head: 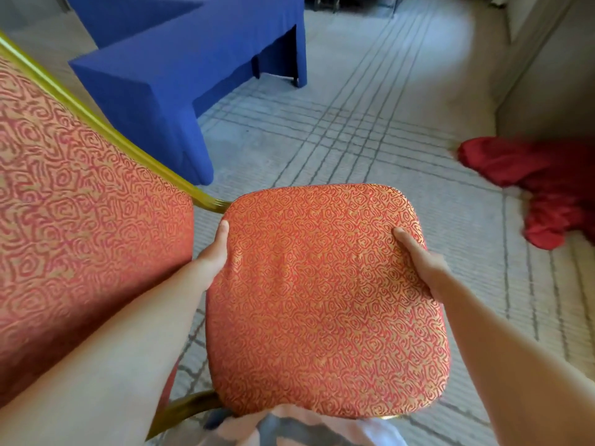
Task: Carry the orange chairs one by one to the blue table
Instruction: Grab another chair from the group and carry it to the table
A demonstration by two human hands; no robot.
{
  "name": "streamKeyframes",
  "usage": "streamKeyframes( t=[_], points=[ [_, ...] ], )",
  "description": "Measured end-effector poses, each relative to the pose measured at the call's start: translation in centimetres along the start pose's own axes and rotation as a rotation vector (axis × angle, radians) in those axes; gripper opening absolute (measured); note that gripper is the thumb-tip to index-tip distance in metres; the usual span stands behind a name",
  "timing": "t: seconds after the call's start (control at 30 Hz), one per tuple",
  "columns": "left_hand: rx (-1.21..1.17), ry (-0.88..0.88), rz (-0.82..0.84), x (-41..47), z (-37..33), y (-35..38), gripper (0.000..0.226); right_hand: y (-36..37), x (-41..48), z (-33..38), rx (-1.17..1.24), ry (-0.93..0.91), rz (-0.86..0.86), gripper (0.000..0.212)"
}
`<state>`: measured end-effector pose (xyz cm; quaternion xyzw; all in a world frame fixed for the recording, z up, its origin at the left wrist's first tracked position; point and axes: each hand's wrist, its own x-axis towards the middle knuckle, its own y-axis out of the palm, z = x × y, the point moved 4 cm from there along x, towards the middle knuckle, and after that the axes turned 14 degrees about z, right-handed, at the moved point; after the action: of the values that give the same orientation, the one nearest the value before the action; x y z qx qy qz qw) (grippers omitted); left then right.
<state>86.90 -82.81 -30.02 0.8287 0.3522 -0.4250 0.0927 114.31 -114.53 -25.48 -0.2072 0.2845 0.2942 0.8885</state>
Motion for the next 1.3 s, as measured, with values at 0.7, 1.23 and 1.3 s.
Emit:
streamKeyframes(
  t=[0.7,1.23,1.3],
  points=[
    [0.233,0.047,0.129,30.8,-37.1,13.8,0.153,-12.1,31.2,21.1,0.125,0.092,-0.140,0.082],
    [0.264,0.043,0.179,52.5,-63.0,25.3,0.149,-22.2,55.4,41.3,0.165,0.052,-0.195,0.120],
    [0.244,0.035,0.179,55.1,-67.4,27.2,0.149,-24.4,59.7,44.9,0.166,0.040,-0.180,0.118]
  ],
)
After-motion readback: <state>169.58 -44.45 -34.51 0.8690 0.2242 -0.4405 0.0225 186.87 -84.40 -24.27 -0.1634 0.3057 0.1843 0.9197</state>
